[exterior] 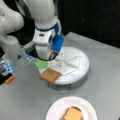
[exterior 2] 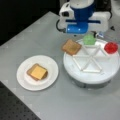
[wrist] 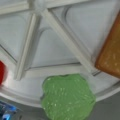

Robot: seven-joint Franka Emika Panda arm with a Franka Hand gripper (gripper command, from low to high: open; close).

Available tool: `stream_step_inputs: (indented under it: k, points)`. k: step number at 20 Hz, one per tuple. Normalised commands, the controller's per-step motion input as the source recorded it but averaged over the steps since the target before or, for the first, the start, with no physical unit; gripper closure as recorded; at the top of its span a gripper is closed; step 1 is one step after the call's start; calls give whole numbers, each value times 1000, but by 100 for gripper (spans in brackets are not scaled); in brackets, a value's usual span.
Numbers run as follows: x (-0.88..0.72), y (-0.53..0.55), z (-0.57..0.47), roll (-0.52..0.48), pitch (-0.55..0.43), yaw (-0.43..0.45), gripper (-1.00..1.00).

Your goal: Ingredient selection for cheeseburger or sandwich

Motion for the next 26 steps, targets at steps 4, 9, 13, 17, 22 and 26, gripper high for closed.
stream_step_inputs:
  k: [4,9,13,17,22,26]
  points:
    - [-144,-286,22,-27,-3,-381,-100]
    - [-83,-168,56,33,-14,-414,-100]
    - [12,-21,147,118,-28,-299,-100]
    - [64,-63,93,272,-40,-203,-100]
    - [92,-264,-35,401,-38,-39,-100]
    - [147,-384,-79,360,-15,75,-100]
